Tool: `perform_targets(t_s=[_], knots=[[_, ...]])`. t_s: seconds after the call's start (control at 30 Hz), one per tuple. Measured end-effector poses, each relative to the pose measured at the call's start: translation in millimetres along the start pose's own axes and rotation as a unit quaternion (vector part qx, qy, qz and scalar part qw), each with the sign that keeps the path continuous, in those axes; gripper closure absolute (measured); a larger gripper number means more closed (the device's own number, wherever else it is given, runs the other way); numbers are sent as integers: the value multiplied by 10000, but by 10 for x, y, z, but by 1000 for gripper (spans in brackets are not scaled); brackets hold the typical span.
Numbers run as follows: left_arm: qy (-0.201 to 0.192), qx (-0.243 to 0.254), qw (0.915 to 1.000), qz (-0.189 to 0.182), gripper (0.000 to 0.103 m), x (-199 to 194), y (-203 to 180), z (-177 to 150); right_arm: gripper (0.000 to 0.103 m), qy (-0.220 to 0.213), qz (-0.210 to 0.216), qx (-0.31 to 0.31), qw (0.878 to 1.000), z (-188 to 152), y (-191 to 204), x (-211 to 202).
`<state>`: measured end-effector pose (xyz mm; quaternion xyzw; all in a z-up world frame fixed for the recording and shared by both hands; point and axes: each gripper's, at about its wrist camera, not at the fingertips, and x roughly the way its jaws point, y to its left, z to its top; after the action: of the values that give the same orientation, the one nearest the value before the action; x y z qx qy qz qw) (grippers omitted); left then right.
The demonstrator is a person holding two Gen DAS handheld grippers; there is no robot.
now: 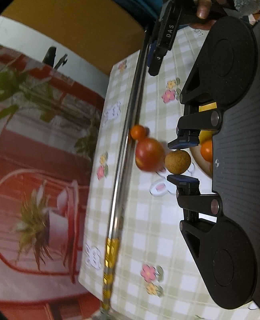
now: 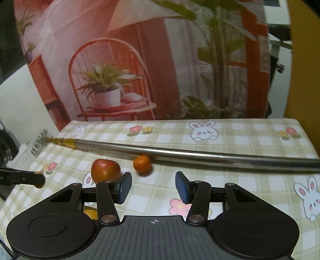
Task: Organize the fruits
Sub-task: 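Grasp another small brown fruit with the left tool while the right tool reaches toward a tangerine, then grasp the tangerine with the right tool while the left tool holds the brown fruit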
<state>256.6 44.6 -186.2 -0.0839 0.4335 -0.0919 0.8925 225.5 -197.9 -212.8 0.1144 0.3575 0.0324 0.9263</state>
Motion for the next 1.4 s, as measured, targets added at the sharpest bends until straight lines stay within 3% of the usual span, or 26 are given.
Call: perform_targets(t_s=[0.4,0.77,1.07,1.4], knots=[[-78,-414,9991,28,74,-45,351,-162,57,38,-7,-506,9987,294,303,478],[-104,-634,9978,168,74,-53,528,-340,57,424,-193,-333,9984,291,268,1142],[-104,-657,9977,129,74,-38,540,-361,59,633,-133,-250,9976,239,317,1383],[-76,-616,9981,63,74,-33,507,-395,69,831,-149,-30,9964,192,312,1524]])
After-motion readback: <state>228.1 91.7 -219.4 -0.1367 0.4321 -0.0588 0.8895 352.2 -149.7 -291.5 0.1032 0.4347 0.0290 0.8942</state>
